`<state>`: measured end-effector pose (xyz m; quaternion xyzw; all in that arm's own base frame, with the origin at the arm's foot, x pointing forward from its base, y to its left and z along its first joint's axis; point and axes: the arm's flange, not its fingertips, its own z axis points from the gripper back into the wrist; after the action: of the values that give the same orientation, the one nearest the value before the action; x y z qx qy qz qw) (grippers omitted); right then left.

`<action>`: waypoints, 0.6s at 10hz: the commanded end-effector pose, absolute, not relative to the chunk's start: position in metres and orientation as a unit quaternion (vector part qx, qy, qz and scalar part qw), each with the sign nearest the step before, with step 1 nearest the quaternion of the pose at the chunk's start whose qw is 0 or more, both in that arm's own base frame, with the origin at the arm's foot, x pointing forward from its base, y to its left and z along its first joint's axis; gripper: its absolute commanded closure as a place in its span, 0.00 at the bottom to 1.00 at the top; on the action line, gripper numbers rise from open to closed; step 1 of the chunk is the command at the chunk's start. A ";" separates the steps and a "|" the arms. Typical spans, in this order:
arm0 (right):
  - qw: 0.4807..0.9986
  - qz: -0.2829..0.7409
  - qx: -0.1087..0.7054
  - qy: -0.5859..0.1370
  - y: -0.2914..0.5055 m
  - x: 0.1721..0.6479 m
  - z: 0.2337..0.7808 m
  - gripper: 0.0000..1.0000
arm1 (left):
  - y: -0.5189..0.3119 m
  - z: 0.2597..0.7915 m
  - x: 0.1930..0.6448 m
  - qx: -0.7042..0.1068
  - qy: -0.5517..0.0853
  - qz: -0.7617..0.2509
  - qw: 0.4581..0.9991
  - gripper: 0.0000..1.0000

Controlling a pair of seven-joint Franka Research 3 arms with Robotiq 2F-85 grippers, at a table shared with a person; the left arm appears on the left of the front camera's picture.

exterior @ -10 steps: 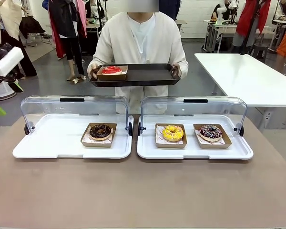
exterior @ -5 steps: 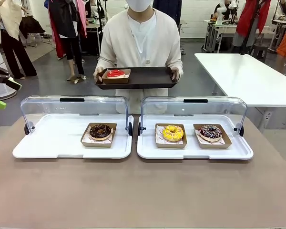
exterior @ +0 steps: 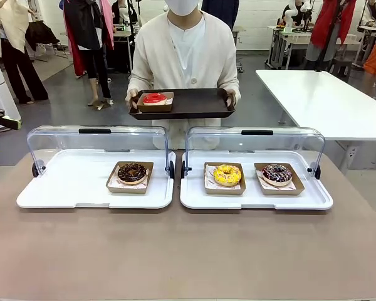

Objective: Provide the desired donut to the person.
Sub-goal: Pick up and lift the Paper togo box containing the Donut pointed at by the person.

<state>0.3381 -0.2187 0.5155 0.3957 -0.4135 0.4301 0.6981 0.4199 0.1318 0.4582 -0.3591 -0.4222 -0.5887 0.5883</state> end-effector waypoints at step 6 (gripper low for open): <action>0.695 0.430 0.398 -0.417 -0.219 0.339 0.516 0.00 | 0.152 0.472 0.418 -0.334 -0.428 -0.585 0.603 0.00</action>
<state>0.3381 -0.2187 0.5155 0.3957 -0.4135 0.4302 0.6981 0.4175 0.1527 0.4716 -0.3323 -0.4254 -0.5844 0.6059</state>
